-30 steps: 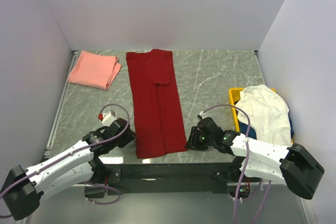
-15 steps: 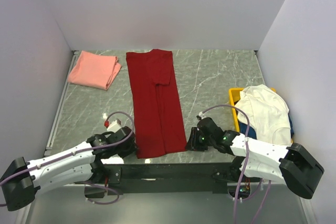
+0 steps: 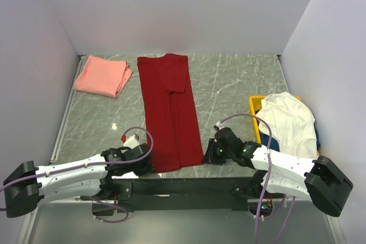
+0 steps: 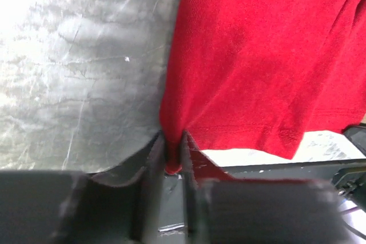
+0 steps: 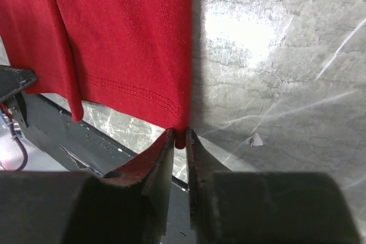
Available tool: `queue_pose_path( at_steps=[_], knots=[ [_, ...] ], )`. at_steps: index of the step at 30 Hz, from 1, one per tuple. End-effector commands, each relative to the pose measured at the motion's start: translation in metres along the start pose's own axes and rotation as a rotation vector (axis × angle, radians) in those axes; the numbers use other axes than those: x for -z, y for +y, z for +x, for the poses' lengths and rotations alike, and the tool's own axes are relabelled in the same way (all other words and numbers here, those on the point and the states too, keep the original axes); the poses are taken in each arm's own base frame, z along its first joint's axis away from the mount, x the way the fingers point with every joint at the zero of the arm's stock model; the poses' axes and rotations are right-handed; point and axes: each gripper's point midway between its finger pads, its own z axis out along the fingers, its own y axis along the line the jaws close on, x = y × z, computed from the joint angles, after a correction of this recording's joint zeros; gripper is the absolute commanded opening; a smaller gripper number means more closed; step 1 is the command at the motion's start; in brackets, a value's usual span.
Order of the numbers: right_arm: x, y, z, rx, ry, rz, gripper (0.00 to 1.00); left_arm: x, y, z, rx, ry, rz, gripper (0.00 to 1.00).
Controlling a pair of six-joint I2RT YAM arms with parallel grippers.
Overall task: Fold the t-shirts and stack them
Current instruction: Fold the tshirt
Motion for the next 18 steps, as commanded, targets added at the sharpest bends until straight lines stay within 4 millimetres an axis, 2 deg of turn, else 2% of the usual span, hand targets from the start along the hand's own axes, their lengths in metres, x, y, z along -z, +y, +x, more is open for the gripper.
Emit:
queue_pose_path(
  at_steps=[1, 5, 9, 10, 13, 18],
  knots=[
    [0.010, 0.022, -0.017, 0.026, -0.043, -0.050, 0.20, 0.012, -0.013, 0.001, 0.002, 0.015, 0.020, 0.15],
    [0.019, 0.031, -0.023, 0.047, -0.054, -0.062, 0.07, 0.023, -0.022, 0.000, -0.027, 0.025, 0.050, 0.03],
    [0.030, 0.036, -0.029, 0.071, -0.065, -0.050, 0.00, 0.034, -0.028, 0.001, -0.059, 0.042, 0.062, 0.01],
    [0.036, 0.043, -0.034, 0.085, -0.080, -0.065, 0.00, 0.039, -0.033, -0.001, -0.065, 0.041, 0.073, 0.01],
    [0.046, 0.047, -0.038, 0.104, -0.090, -0.062, 0.00, 0.050, -0.037, -0.003, -0.088, 0.045, 0.072, 0.01],
    [0.060, 0.046, -0.038, 0.123, -0.094, -0.043, 0.00, 0.069, -0.047, -0.006, -0.115, 0.053, 0.089, 0.00]
  ],
)
